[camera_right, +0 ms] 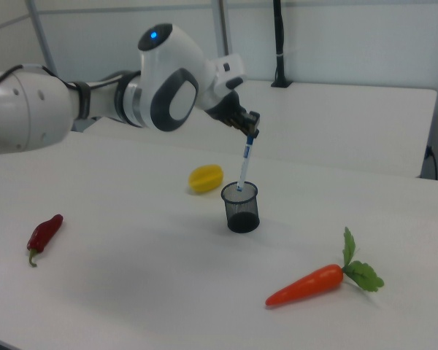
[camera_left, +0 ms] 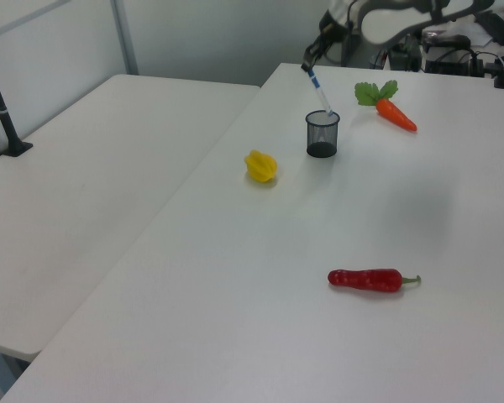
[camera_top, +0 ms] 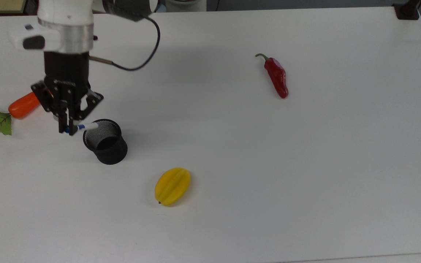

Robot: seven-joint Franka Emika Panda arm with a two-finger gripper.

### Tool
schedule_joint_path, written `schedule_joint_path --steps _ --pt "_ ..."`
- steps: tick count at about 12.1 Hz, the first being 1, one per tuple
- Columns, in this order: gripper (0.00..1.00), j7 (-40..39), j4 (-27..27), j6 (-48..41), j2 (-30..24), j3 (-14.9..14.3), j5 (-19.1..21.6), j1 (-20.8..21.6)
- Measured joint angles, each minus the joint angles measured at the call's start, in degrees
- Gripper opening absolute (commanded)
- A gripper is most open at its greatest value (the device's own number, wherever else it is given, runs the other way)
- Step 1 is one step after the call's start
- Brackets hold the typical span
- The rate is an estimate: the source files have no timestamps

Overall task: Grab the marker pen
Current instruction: 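Carry the marker away from the cup and lower it onto the table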

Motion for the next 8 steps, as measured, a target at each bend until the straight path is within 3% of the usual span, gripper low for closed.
schedule_joint_path --steps 3,8 --pt "0.09 0.0 0.03 -6.92 -4.68 0.33 0.03 0.13" --pt "0.09 0.09 -0.77 -18.52 -5.82 1.11 0.06 4.3"
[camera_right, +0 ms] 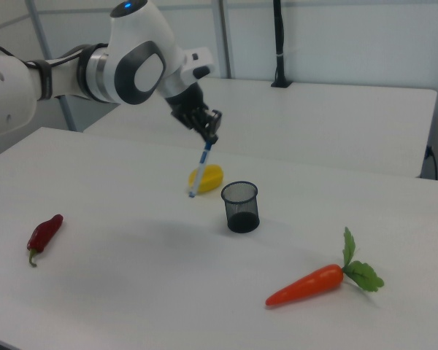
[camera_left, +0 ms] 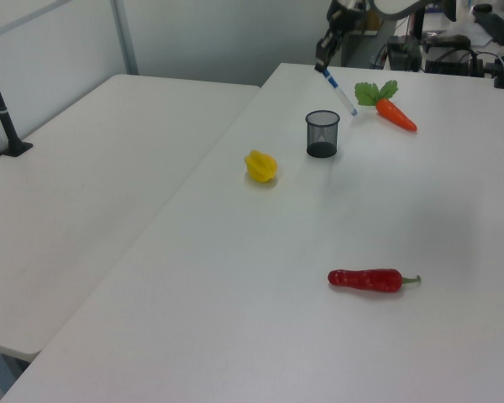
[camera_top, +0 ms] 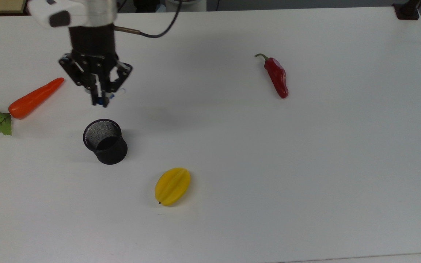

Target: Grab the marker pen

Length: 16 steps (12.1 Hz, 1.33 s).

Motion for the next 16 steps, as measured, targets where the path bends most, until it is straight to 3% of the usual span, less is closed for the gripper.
schedule_joint_path --steps 8,9,10,11,12,16 --pt "0.1 3.0 -6.37 -12.39 1.19 0.28 0.03 10.67" --pt "0.15 3.11 -6.92 -12.42 2.07 0.29 0.03 11.5" --pt "0.24 3.2 -7.05 -12.42 3.08 0.29 0.03 12.15" --pt "0.55 3.22 -7.04 -12.42 3.84 0.29 0.03 12.44" --pt "1.0 3.22 -7.01 -12.42 4.2 0.29 0.02 12.48" --pt "1.0 3.51 -6.26 -12.42 4.24 0.29 0.01 12.48"
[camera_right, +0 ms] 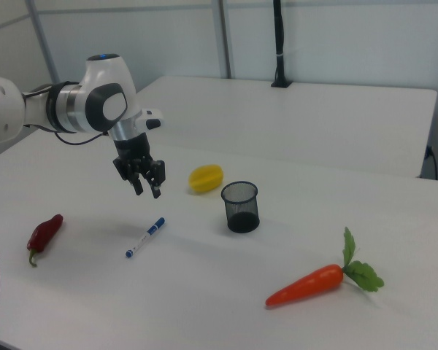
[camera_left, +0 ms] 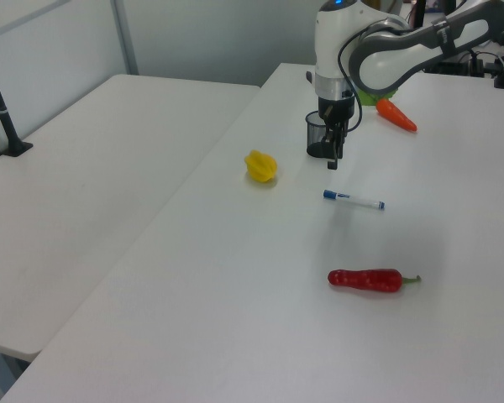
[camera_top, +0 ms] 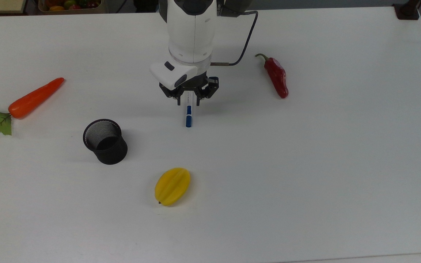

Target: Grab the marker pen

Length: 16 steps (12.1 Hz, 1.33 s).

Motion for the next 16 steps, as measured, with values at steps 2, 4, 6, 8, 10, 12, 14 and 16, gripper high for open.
schedule_joint_path --steps 2,4,6,8,10,12,14,16 --pt "1.0 0.04 0.73 -0.27 -0.3 0.0 -0.1 0.0" --pt "1.0 0.07 1.51 -3.16 -1.82 -0.1 -0.15 -0.02" --pt "1.0 0.07 2.15 -8.71 -5.46 -0.75 -1.51 -0.18" --pt "1.0 0.06 2.18 -12.68 -9.29 -1.23 -1.93 -1.11" --pt "1.0 -1.22 1.93 -16.72 -13.15 -1.3 -2.02 -2.77" --pt "1.0 -1.91 1.44 -18.69 -15.29 -1.32 -2.02 -3.82" --pt "1.0 -2.29 1.02 -19.8 -17.16 -1.33 -2.01 -5.15" --pt "1.0 -2.34 0.72 -21.42 -18.43 -1.33 -2.01 -5.51"
